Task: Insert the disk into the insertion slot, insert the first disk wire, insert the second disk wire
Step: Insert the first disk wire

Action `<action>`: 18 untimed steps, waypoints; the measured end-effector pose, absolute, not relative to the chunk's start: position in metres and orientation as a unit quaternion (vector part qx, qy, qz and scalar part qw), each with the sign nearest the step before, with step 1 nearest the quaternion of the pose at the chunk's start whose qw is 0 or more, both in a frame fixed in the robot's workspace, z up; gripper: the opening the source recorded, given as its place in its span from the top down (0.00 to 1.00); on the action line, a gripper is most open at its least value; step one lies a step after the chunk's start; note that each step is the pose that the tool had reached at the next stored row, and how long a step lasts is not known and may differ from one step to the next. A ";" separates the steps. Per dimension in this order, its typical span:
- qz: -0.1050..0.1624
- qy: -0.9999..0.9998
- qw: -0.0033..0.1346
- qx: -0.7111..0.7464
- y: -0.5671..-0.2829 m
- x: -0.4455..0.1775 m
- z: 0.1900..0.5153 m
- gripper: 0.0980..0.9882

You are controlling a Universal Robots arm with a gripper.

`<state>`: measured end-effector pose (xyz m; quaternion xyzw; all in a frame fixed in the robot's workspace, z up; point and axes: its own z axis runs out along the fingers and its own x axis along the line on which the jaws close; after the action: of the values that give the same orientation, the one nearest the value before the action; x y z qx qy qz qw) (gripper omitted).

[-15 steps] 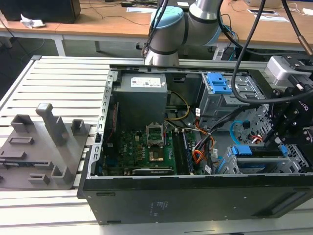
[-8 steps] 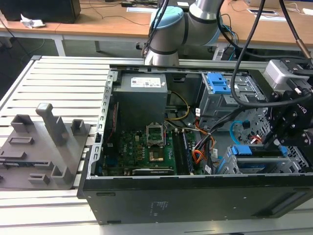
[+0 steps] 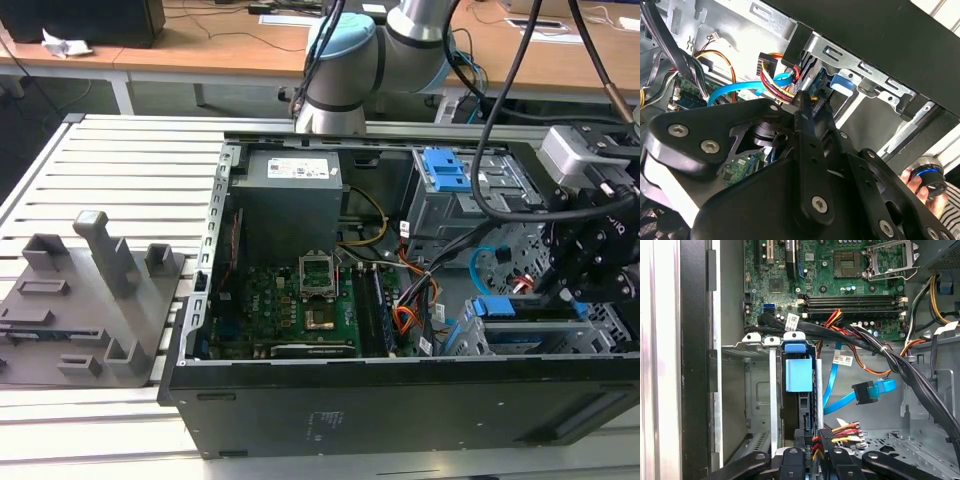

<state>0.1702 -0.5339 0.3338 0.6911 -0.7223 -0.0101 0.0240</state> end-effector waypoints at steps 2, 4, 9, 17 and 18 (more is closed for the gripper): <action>-0.010 -0.722 0.024 0.691 -0.534 0.170 0.338 0.83; -0.010 -0.722 0.024 0.691 -0.534 0.170 0.351 0.83; -0.010 -0.722 0.024 0.691 -0.534 0.170 0.370 0.83; -0.011 -0.722 0.024 0.691 -0.534 0.170 0.371 0.99; -0.011 -0.722 0.023 0.691 -0.534 0.170 0.371 0.99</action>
<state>0.1703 -0.5336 0.3706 0.6911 -0.7223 -0.0106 0.0235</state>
